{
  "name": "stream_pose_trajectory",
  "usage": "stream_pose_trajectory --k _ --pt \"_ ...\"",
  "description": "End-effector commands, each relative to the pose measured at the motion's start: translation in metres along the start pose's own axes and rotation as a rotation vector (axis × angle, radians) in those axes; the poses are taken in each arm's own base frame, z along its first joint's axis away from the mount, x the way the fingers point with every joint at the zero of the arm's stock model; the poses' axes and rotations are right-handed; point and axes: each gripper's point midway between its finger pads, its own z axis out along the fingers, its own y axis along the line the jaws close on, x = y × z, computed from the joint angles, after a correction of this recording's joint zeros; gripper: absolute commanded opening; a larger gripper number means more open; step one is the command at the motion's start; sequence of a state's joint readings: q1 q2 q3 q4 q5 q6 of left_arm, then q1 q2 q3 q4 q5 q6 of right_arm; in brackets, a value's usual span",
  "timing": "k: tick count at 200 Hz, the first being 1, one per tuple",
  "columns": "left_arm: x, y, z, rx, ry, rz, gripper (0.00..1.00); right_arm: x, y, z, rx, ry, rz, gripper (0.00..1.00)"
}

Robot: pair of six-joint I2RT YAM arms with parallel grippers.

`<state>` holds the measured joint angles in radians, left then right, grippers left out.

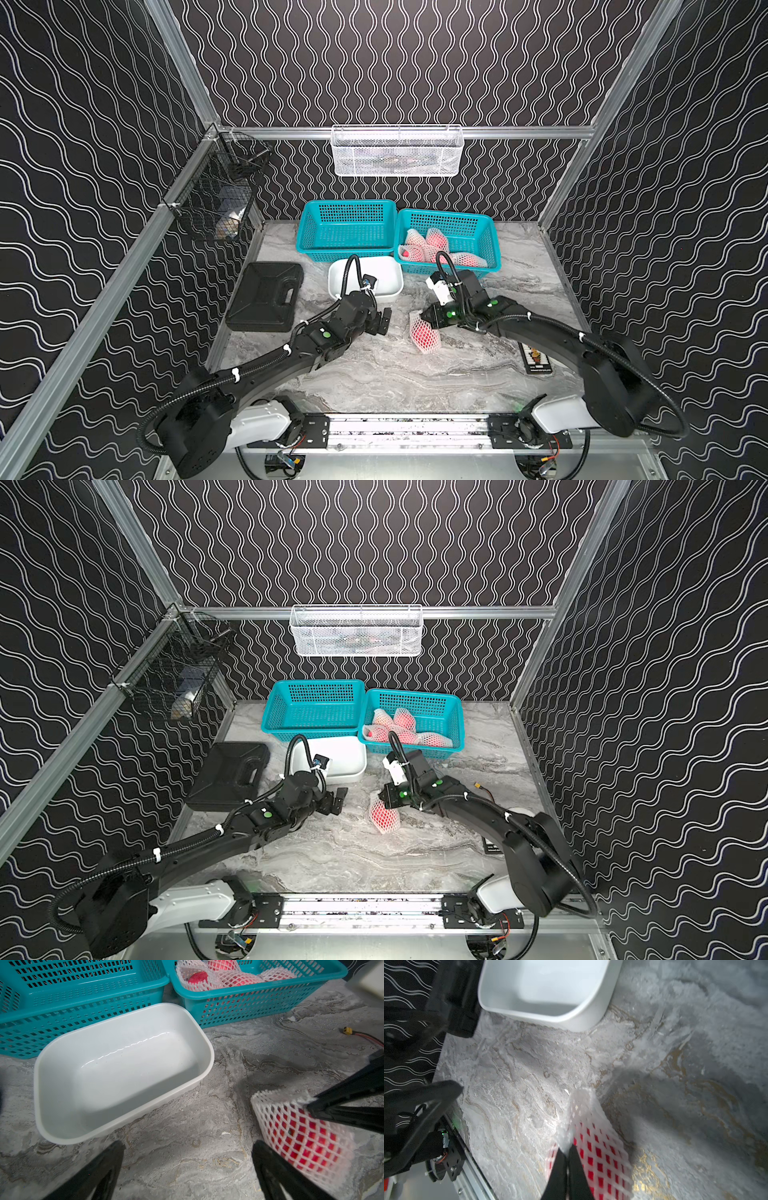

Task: Remove foam nets from apples
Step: Remove the foam net from the apple.

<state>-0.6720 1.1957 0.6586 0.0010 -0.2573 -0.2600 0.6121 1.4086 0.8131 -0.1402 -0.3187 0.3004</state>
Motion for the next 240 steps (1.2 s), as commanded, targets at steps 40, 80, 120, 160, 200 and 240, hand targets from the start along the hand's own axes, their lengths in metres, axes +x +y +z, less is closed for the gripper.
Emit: stream_pose_trajectory --k 40,80,120,160,200,240 --pt "-0.016 -0.003 0.0 0.008 -0.042 0.01 1.0 -0.058 0.019 -0.028 -0.079 -0.421 -0.114 0.03" --pt "-0.02 -0.004 -0.001 0.011 -0.061 0.012 1.0 -0.058 0.014 -0.042 -0.073 -0.56 -0.144 0.03" --pt "-0.021 -0.006 -0.002 0.026 -0.07 0.01 1.0 -0.053 0.007 -0.048 -0.046 -0.59 -0.155 0.04" --pt "-0.021 -0.009 -0.004 0.053 -0.103 -0.011 1.0 -0.055 0.008 -0.055 -0.038 -0.615 -0.164 0.04" --pt "-0.02 -0.011 -0.001 0.06 -0.092 -0.006 1.0 -0.056 0.007 -0.054 -0.043 -0.633 -0.162 0.04" --pt "-0.025 -0.006 -0.01 0.048 -0.139 -0.015 1.0 -0.063 0.016 -0.065 -0.063 -0.656 -0.168 0.04"
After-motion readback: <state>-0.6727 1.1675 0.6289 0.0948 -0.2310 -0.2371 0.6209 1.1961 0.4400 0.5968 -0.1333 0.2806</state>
